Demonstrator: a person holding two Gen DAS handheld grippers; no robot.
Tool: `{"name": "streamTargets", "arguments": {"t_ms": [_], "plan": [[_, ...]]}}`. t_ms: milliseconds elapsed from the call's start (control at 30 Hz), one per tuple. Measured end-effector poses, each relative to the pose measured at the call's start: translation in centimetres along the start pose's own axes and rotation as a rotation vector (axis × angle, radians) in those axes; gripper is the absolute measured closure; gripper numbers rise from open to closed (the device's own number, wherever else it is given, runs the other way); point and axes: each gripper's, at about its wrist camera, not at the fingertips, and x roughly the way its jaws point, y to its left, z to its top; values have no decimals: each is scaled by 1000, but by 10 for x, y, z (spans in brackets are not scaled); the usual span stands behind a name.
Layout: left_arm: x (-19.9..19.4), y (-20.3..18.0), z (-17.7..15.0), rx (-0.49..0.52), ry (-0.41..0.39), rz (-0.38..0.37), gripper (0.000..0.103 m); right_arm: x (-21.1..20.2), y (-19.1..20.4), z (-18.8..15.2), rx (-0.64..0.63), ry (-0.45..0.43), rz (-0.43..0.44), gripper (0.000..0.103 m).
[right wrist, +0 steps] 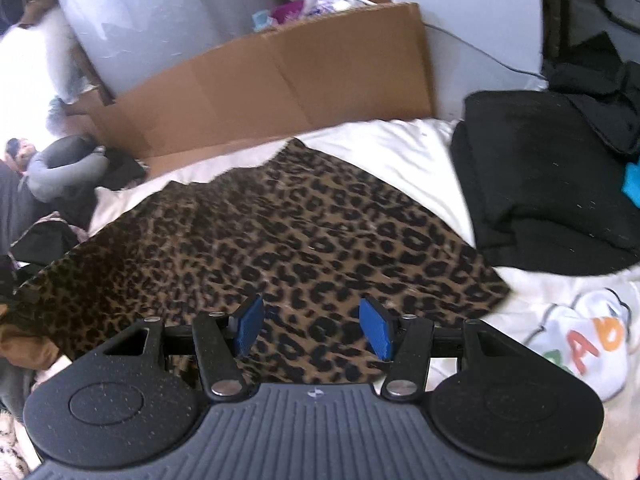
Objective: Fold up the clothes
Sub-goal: 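Carry the lifted skirt edge over the skirt toward the right tool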
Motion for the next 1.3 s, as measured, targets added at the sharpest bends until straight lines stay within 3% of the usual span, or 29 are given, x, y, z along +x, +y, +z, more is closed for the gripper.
{"name": "streamTargets", "arguments": {"t_ms": [133,733,1100,1300], "plan": [[9,-27,8,38,28,-19,99,9,15,1,-45,19,20,43],[63,-115,44,117,94,-77,99,40,108,-1,-262,29,281,43],[83,-143,47,148,120,-100,99,41,128,3,-299,-22,339,44],[90,-156,47,136,113,-150,99,43,134,6,-305,-33,333,44]]}}
